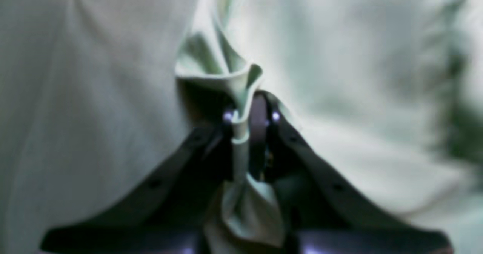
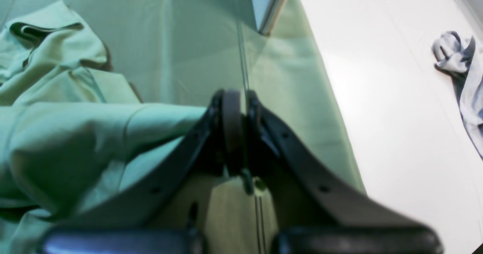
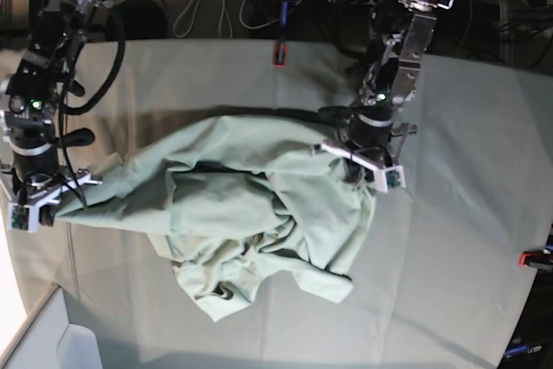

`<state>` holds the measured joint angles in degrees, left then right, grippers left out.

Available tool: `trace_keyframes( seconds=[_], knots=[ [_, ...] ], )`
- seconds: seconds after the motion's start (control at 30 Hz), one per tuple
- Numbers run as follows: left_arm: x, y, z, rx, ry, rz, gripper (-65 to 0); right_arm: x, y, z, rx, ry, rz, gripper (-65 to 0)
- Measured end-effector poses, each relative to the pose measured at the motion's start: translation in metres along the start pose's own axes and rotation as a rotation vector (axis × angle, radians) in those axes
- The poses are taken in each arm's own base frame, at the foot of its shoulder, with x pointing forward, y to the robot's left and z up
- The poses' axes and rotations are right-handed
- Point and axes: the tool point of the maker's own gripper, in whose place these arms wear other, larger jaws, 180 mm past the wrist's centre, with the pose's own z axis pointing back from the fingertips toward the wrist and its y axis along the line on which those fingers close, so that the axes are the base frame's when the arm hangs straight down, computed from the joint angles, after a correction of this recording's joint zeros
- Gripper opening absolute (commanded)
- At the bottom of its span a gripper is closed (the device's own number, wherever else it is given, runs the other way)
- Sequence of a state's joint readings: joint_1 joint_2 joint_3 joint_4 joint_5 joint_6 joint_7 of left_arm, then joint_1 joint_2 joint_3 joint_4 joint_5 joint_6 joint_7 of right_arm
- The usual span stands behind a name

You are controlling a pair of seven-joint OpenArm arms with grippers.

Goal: Layout the t-shirt on the table in an organized manner, then fold the t-shirt properly
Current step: 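Lift the shirt with both grippers, stretching it between them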

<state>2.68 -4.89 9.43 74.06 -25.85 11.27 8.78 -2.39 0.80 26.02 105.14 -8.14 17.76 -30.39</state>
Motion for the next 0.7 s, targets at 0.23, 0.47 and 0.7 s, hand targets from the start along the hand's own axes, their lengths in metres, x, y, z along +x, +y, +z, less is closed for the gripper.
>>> trace_keyframes(
  seconds=[0.23, 0.47, 0.7],
  knots=[
    [0.054, -0.021, 0.039, -0.091, -0.153, 0.026, -65.0, 0.002, 0.001, 0.000, 0.003, -0.005, 0.001, -65.0],
    [0.037, 0.085, 0.088, 0.228, -0.131, 0.099, -65.0, 0.002, 0.002, 0.000, 0.004, -0.004, 0.001, -65.0],
    [0.056, 0.104, 0.114, 0.278, -0.201, 0.111, -65.0, 0.007, 0.008, -0.001, 0.043, -0.029, -0.053, -65.0]
  ],
)
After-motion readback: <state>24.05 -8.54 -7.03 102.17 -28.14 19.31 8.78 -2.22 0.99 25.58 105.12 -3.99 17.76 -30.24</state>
